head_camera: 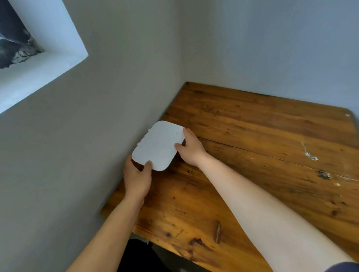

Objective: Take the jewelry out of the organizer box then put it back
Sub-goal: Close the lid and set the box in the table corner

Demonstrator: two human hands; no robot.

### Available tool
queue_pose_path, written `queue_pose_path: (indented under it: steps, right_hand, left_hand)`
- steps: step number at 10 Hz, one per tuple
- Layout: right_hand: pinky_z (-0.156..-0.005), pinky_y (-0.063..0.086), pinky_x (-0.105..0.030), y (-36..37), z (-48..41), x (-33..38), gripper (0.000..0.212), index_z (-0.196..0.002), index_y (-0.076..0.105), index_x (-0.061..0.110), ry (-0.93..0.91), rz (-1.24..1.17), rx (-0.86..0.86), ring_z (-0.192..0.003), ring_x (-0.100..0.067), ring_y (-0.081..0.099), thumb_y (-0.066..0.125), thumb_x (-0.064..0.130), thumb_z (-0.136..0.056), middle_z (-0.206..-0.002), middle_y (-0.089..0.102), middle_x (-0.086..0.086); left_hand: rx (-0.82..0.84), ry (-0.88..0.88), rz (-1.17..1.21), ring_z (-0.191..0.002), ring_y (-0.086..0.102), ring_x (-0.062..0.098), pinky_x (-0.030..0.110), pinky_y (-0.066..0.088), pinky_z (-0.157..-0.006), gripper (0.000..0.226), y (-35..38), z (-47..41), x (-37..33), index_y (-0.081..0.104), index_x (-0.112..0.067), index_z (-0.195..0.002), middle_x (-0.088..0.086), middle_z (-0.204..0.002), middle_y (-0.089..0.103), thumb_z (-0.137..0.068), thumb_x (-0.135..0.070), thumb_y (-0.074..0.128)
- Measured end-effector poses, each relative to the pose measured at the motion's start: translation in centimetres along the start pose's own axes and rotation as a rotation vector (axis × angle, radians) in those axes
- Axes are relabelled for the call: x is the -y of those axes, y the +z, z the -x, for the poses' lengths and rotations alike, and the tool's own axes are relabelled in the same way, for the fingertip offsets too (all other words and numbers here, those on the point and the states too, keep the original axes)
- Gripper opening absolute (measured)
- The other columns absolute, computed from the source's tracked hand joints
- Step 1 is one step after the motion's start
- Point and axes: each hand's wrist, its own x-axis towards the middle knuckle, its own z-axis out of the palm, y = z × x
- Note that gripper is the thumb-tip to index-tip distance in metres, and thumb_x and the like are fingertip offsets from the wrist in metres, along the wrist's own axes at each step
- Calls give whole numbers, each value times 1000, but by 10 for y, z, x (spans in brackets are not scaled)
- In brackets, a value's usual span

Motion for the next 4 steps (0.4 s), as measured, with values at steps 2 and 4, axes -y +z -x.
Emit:
queue_pose_path:
  steps: [2, 4]
  right_hand:
    - [-126, 17, -46, -8, 4, -8, 64, -162, 8, 23, 8, -27, 73, -155, -26, 14, 41, 25, -107, -170, 9, 1]
    - [-118, 36, -47, -60, 59, 20, 58, -158, 27, 25, -158, 8, -113, -147, -22, 36, 47, 37, -105, -164, 29, -2]
  left_hand:
    - [10, 90, -41, -128, 42, 10, 32, 35, -106, 52, 1, 3, 12, 37, -26, -145, -6, -142, 46, -97, -21, 58]
    - [13, 132, -373, -145, 26, 32, 47, 25, -118, 65, 2, 13, 5, 18, -13, -154, 14, -156, 29, -101, -33, 47]
